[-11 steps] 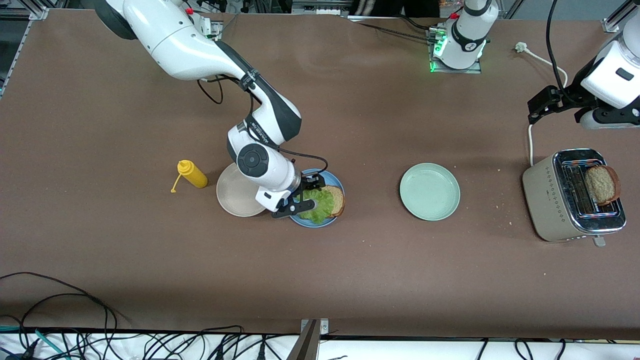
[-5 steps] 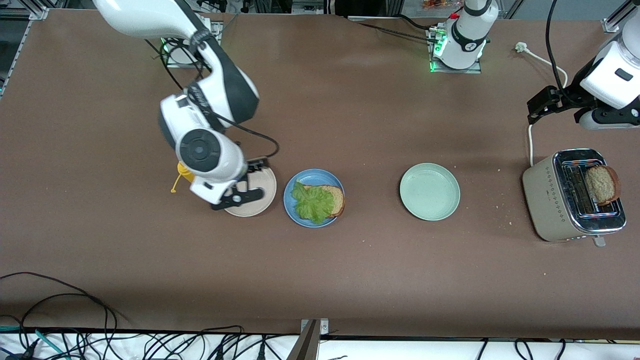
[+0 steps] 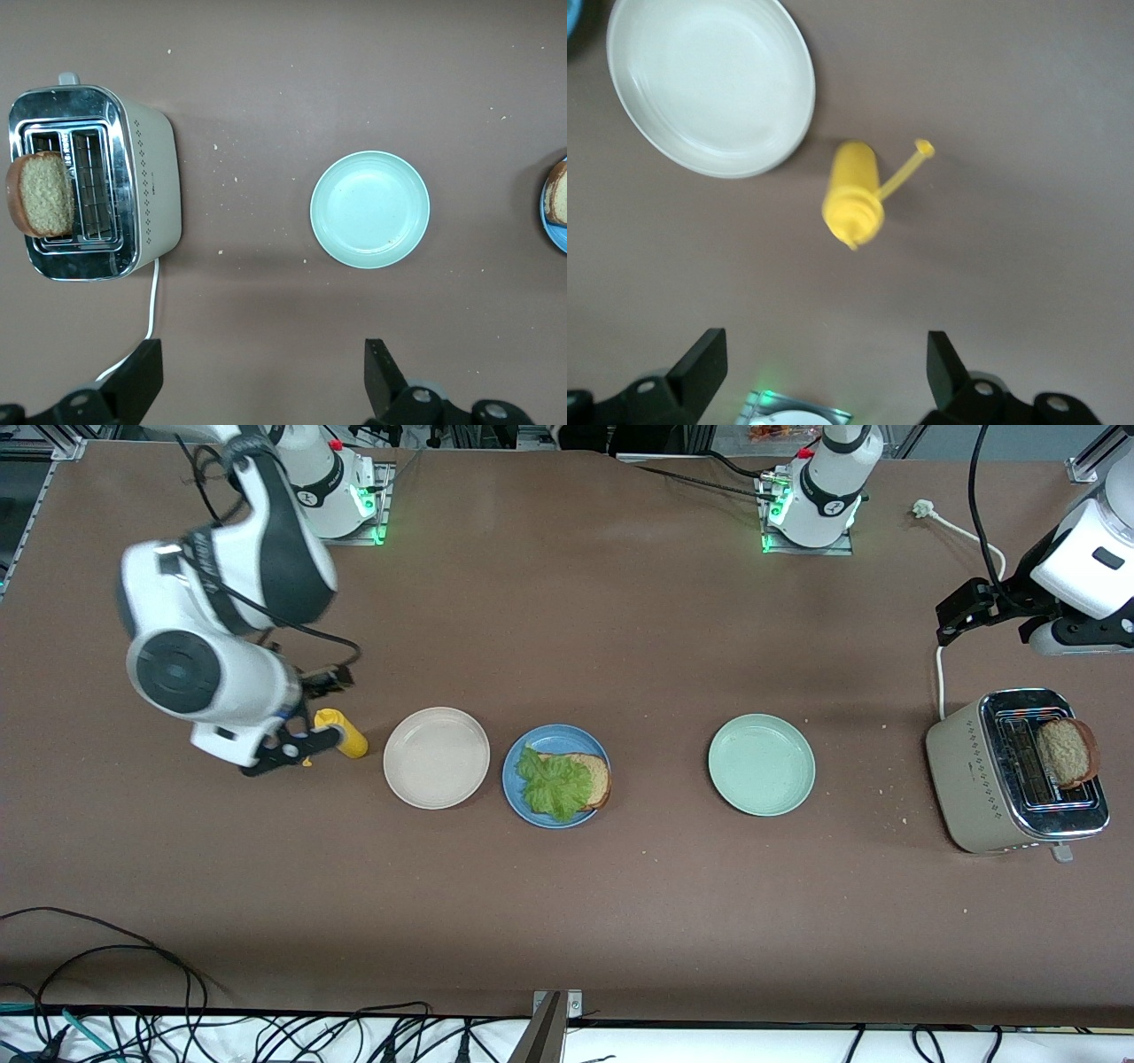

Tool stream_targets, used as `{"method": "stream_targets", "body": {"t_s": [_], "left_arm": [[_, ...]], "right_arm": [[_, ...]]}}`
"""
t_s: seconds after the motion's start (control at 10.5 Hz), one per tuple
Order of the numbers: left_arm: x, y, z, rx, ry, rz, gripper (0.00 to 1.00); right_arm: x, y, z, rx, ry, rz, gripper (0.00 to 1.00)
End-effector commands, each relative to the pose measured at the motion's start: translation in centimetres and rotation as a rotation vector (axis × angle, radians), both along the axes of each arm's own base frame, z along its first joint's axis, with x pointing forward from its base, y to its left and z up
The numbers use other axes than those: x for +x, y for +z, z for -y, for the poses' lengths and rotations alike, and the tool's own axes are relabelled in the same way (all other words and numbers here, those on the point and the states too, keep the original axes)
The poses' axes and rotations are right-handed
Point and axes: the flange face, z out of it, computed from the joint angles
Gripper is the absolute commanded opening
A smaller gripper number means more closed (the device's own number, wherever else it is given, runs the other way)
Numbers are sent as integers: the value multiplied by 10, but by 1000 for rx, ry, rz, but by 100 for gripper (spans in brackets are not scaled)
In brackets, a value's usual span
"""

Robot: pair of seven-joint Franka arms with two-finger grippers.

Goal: Make sandwich in blue plate with both arms
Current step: 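Release the lettuce and move the right gripper toward the yellow bottle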

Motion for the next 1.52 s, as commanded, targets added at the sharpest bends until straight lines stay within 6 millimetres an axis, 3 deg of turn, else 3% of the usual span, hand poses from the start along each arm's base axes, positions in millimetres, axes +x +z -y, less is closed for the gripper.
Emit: {"method": "stream_targets", "body": {"t_s": [0.0, 0.1, 0.19, 0.57, 0.76, 0.86, 1.05, 1.24, 1.33, 1.43], "left_arm": [[-3, 3, -3, 39, -4, 1, 100], [-3, 3, -3, 39, -4, 1, 100], [-3, 3, -3, 39, -5, 1, 100], [-3, 3, -3, 39, -4, 1, 100], [-3, 3, -3, 39, -4, 1, 100], [-3, 3, -3, 39, -4, 1, 100], [-3, 3, -3, 39, -4, 1, 100], [-3, 3, -3, 39, -4, 1, 100], [-3, 3, -3, 39, -4, 1, 100], [-3, 3, -3, 40, -5, 1, 100]], "right_arm": [[-53, -11, 113, 104, 121, 20, 100], [-56, -30, 152, 184, 175, 40, 100], [-55, -49, 178, 262, 215, 54, 100], [-47, -123, 246, 618, 395, 121, 100], [-46, -152, 262, 780, 480, 211, 100], [-46, -154, 266, 825, 524, 261, 100], [-44, -172, 261, 940, 625, 360, 100], [-42, -204, 265, 1044, 708, 487, 100], [-43, -217, 256, 1139, 698, 511, 100], [-46, -232, 259, 1188, 674, 535, 100]]}}
